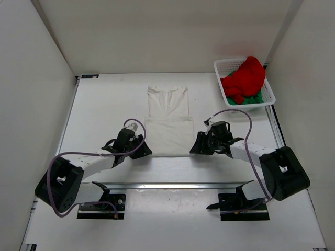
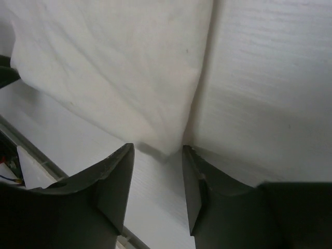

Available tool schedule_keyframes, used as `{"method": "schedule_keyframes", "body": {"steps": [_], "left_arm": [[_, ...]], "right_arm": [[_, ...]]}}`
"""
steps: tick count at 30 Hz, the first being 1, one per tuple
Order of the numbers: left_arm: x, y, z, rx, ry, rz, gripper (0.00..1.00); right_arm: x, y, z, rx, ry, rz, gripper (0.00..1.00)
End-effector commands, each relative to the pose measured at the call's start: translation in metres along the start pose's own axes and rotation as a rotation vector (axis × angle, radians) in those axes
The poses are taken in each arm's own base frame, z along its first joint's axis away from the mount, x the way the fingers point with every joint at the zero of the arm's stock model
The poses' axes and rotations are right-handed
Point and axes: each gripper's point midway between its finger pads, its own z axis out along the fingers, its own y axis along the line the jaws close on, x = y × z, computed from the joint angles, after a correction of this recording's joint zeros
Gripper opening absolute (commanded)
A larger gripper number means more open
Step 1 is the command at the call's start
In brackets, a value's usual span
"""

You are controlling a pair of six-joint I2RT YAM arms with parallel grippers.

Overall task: Fold and stack the t-shirts
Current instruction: Grab one side of the 2/3 rectangular tshirt with both arms

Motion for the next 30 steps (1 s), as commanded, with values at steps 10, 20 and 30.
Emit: {"method": "schedule_keyframes", "body": {"steps": [10,20,30], "left_arm": [[0.014,0.006,0.002,-0.058,0.048,0.012,0.08],[0.049,0.013,-0.066,-0.036,0.108,0.030,0.00],[-0.117,-0.105,-0.092,0.220,-0.204,0.005,0.00]], "right_arm": [[0.004,0.006,0.010,0.007,0.026,-0.019,0.01],[0.095,0.043,-0.037,-0.003,0.131,-0.056,0.00],[-0.093,0.087,-0.076,-0.038,-0.196,-0.146,0.01]]}}
